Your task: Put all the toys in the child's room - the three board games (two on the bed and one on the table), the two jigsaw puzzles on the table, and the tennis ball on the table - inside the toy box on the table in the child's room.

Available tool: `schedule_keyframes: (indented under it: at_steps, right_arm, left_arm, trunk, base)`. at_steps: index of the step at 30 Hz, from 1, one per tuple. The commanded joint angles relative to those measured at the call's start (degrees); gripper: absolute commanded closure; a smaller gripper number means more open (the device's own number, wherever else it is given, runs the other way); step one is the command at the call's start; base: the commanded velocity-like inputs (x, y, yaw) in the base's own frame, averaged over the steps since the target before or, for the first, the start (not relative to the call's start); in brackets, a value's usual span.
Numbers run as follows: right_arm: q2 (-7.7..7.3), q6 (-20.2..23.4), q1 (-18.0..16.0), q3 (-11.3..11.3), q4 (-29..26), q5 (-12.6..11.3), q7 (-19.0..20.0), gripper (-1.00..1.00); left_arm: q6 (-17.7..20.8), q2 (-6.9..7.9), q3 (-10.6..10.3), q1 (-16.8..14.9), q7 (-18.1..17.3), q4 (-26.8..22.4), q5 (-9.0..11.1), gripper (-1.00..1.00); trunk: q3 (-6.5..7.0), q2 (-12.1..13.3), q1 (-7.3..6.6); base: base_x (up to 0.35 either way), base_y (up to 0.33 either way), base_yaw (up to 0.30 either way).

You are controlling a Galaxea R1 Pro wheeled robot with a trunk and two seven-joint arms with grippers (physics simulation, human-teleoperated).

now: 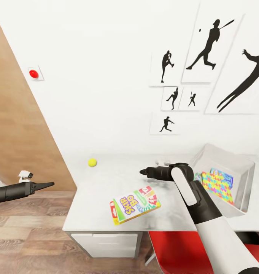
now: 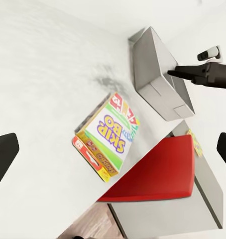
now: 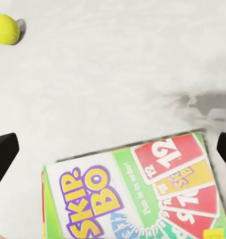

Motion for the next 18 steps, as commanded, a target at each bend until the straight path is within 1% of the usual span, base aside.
schedule_keyframes:
  at_steps: [1,5,8,14,18]
  right_arm:
    - [-0.10,0.1,-0.1,0.1,0.0,-0.6,-0.6,-1.00]
    - [-0.31,0.1,0.0,0.1,0.1,-0.6,-0.8,-1.00]
    - [-0.37,0.1,0.0,0.0,0.1,-0.6,-0.8,-1.00]
    - [-0.25,0.1,0.1,0.0,0.3,-0.6,-0.9,-1.00]
    - [-0.13,0.1,0.0,0.0,2.0,-0.6,-1.0,-1.00]
  left_arm:
    - [0.6,0.01,0.0,0.0,-0.2,0.0,0.0,-1.00]
    - [0.6,0.01,0.0,0.0,-0.2,0.0,0.0,-1.00]
    - [0.6,-0.05,0.0,0.0,-0.2,0.0,0.0,-1.00]
    - [0.6,-0.08,0.0,0.0,-0.2,0.0,0.0,-1.00]
    - [0.6,-0.08,0.0,0.0,-0.2,0.0,0.0,-1.00]
  trunk:
    - [-0.17,-0.1,0.03]
    - [-0.28,-0.1,0.03]
    - [-0.31,-0.1,0.03]
    - [-0.33,-0.1,0.03]
    - [-0.52,-0.1,0.03]
  base:
    - [0.000,0.000,-0.154]
    - [0.000,0.000,-0.195]
    - [0.000,0.000,-0.097]
    - [0.000,0.000,-0.028]
    - [0.000,0.000,-0.006]
